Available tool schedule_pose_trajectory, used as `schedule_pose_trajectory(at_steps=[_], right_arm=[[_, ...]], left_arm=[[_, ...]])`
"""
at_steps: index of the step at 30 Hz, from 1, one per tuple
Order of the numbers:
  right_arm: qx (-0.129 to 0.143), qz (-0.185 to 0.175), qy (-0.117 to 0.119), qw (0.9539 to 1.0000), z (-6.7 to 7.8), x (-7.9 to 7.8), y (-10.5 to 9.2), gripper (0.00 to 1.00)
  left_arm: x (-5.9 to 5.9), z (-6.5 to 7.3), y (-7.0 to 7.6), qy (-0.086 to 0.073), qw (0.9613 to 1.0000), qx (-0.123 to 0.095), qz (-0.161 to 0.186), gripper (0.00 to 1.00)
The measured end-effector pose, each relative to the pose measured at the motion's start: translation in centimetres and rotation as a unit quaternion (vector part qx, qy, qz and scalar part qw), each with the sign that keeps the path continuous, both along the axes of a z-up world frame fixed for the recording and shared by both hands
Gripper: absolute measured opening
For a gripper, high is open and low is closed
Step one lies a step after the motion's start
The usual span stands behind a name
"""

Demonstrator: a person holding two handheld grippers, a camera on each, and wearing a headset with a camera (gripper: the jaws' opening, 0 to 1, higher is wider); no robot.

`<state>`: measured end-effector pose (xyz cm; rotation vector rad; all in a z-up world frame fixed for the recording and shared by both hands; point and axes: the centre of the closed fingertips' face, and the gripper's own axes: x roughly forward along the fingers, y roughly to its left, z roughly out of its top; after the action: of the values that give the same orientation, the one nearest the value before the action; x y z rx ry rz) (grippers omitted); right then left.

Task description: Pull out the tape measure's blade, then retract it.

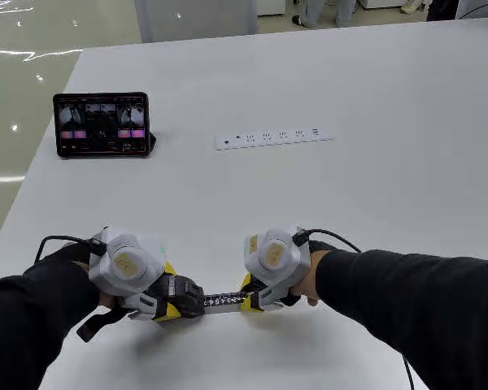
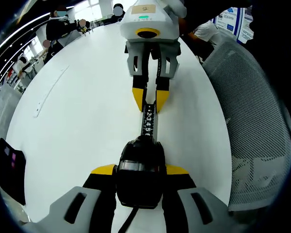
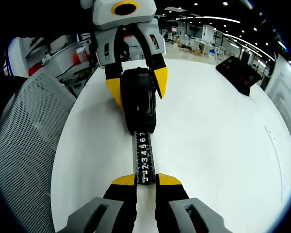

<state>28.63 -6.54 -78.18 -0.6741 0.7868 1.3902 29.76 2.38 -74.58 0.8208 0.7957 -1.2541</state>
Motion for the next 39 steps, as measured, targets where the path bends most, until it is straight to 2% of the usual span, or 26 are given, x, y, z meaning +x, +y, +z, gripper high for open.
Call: schedule_pose_trajectory(at_steps=[9,21,39], right_arm=[[0.001,-0.004,0.001,1.0000,0.1,0.1,-0.8,0.10],[0.001,-0.012,0.004,0.9999,0.2,0.2,-2.1,0.10],[-0.001,-0.013,0.000,0.9999,0.2,-0.1,-3.4,0.10]], left_arm=[[0.0,0.1,0.0,-0.004,1.0000,-0.002,0.002,0.31],[0.1,0.1,0.0,-0.001,0.9999,-0.008,0.007,0.32],[0.0,0.0,-0.1,-0.005,1.0000,-0.002,0.001,0.32]])
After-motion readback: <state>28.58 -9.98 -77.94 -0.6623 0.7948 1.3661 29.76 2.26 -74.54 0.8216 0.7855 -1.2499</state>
